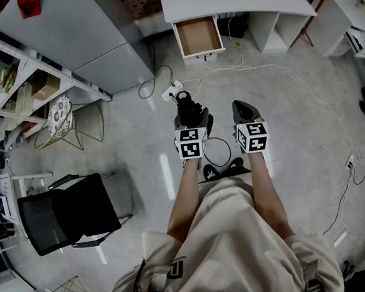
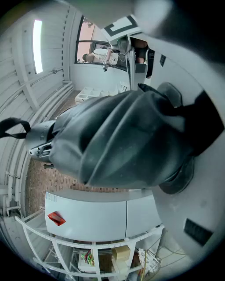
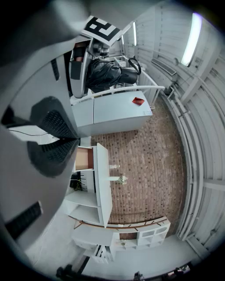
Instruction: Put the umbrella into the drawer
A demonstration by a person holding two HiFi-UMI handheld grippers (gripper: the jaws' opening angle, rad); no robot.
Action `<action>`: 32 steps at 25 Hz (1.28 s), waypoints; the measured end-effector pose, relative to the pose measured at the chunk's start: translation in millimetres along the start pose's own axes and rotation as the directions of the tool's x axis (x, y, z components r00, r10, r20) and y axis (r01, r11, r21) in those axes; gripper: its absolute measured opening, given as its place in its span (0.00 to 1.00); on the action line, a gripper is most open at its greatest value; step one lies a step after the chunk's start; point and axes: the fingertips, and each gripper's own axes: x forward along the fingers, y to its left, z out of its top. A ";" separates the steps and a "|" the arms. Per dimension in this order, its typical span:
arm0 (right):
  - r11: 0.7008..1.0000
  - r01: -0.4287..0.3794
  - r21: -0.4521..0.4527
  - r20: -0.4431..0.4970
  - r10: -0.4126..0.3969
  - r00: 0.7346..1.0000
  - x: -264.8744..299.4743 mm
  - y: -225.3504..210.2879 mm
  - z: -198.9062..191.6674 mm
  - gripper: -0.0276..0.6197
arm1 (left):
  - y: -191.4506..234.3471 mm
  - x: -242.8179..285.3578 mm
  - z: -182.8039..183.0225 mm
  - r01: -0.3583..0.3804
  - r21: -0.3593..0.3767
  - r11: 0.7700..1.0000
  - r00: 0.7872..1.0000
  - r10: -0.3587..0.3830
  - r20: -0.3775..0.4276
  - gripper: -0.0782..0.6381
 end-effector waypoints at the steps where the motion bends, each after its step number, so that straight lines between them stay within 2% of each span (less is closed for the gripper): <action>1: 1.000 0.002 0.003 0.002 -0.002 1.000 -0.6 3.5 -1.2 0.15 | 2.0 -2.5 -0.8 0.003 0.007 1.000 1.000 -0.003 -0.002 0.45; 7: 1.000 0.006 0.007 0.002 -0.006 1.000 4.0 20.6 -1.9 0.15 | 17.0 -14.0 -2.1 0.019 0.033 0.999 1.000 -0.019 -0.009 0.45; 11: 1.000 -0.027 -0.009 0.014 0.027 1.000 18.1 29.5 5.4 0.15 | 28.4 -15.0 -3.5 0.005 0.041 0.999 1.000 -0.005 -0.011 0.45; 17: 0.996 -0.083 0.022 0.018 0.083 0.996 52.0 25.9 14.2 0.15 | 50.6 5.5 8.6 -0.033 0.033 0.999 0.999 0.034 -0.009 0.45; 25: 0.989 -0.131 0.062 0.037 0.129 0.991 105.1 -18.9 46.2 0.15 | 68.5 54.2 41.0 -0.070 -0.032 0.997 0.997 0.071 0.025 0.45; 32: 0.983 -0.159 0.092 0.017 0.158 0.987 152.4 -64.7 75.3 0.15 | 74.5 102.3 57.8 -0.148 -0.036 0.988 0.989 0.147 -0.008 0.45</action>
